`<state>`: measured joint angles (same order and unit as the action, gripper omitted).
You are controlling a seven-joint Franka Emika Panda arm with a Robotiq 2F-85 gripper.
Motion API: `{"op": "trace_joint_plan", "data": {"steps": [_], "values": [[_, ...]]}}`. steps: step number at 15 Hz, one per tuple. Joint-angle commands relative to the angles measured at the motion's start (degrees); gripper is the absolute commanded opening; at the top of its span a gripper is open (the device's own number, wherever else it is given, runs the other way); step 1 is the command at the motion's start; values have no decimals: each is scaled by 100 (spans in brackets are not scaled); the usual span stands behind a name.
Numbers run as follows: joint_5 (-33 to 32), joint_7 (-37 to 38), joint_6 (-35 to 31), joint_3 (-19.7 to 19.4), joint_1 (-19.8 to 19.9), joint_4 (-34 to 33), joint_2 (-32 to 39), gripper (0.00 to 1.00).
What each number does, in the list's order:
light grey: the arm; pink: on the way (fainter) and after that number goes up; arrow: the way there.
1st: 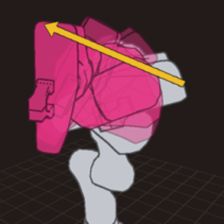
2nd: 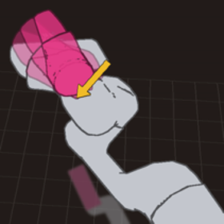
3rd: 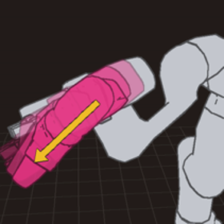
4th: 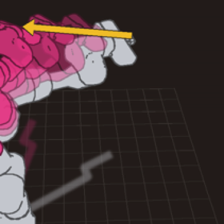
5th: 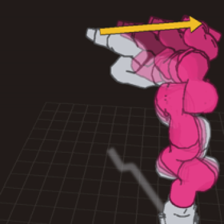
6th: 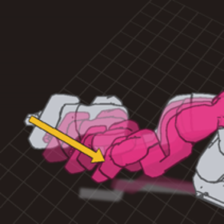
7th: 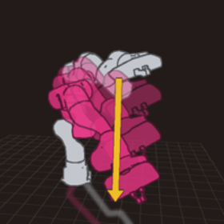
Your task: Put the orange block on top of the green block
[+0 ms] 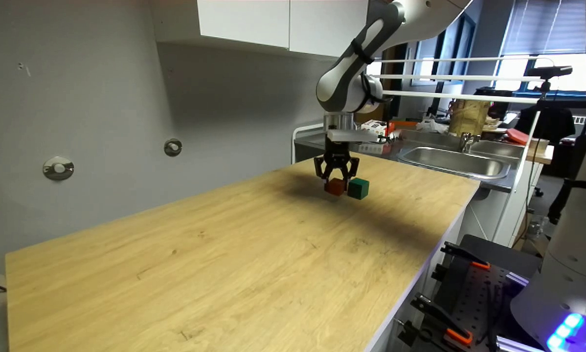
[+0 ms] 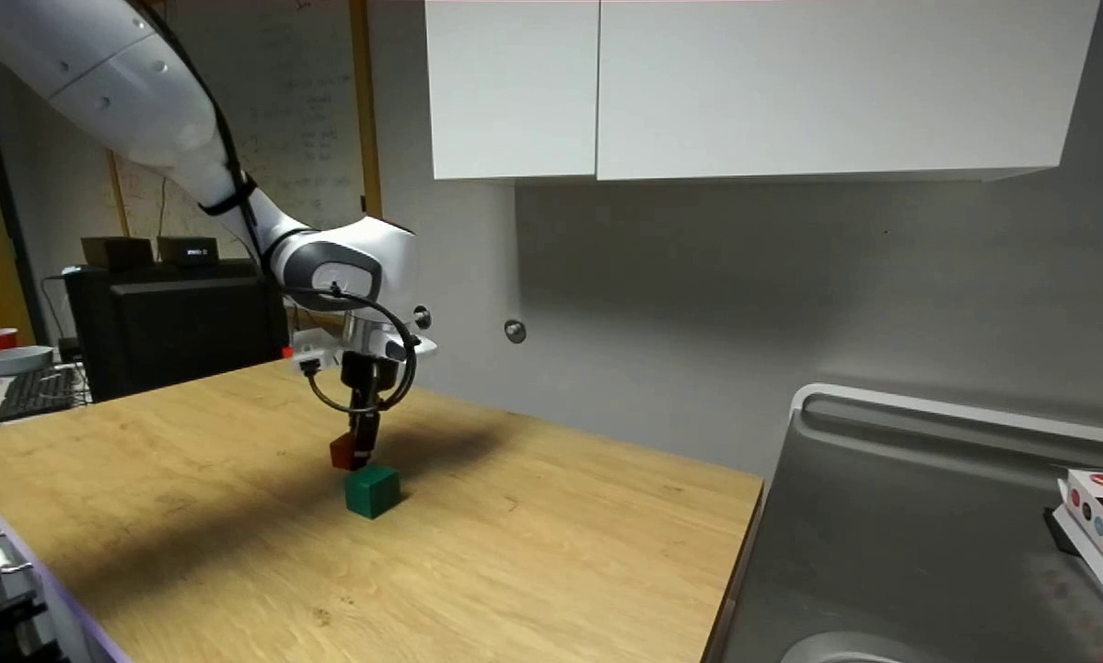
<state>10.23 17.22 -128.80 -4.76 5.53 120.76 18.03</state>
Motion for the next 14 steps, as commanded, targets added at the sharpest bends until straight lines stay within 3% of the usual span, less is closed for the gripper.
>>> {"op": "trace_joint_plan", "data": {"steps": [1, 14], "values": [[325, -229, 43, -96, 170, 279, -345, 35], [786, -415, 56, -412, 496, 838, -1179, 35]]}}
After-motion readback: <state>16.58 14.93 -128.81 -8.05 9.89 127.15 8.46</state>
